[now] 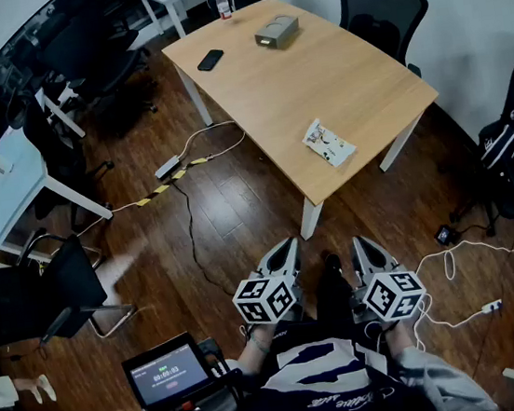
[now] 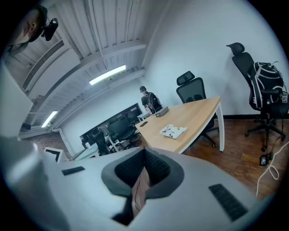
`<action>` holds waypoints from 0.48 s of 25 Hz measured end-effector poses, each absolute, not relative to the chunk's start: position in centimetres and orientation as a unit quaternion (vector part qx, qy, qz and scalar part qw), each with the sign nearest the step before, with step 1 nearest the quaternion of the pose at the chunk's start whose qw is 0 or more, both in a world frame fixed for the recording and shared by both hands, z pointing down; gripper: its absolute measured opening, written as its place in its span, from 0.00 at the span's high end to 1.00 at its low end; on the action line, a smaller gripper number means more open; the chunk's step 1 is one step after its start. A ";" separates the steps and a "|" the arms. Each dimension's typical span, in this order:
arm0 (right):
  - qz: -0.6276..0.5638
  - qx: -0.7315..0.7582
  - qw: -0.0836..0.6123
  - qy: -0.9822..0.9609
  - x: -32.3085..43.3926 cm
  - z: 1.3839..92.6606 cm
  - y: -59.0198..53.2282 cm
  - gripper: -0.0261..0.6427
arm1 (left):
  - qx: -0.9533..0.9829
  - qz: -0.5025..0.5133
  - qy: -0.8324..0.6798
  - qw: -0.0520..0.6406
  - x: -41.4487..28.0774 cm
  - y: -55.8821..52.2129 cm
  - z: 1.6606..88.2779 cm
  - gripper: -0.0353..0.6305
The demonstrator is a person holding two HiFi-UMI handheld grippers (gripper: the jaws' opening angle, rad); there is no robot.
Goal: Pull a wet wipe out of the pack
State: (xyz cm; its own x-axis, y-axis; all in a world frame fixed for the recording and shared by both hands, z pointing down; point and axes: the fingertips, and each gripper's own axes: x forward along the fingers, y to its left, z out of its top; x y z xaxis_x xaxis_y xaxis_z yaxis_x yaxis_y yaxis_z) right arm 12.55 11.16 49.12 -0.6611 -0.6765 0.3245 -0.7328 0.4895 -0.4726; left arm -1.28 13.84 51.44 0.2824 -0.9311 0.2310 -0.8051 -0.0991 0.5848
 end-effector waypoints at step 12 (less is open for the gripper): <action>0.308 0.403 0.032 -0.861 13.7 49.9 -5.7 0.97 | 0.719 -0.096 -0.604 0.332 -1.3 0.2 51.6 0.94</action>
State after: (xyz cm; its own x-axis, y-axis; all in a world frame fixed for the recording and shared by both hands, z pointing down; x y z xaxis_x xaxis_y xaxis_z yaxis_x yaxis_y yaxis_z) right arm 13.69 -5.74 49.85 -0.6736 -0.6742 0.3029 -0.7135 0.4864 -0.5043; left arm -1.34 0.22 51.64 0.2525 -0.9311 0.2632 -0.8044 -0.0508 0.5919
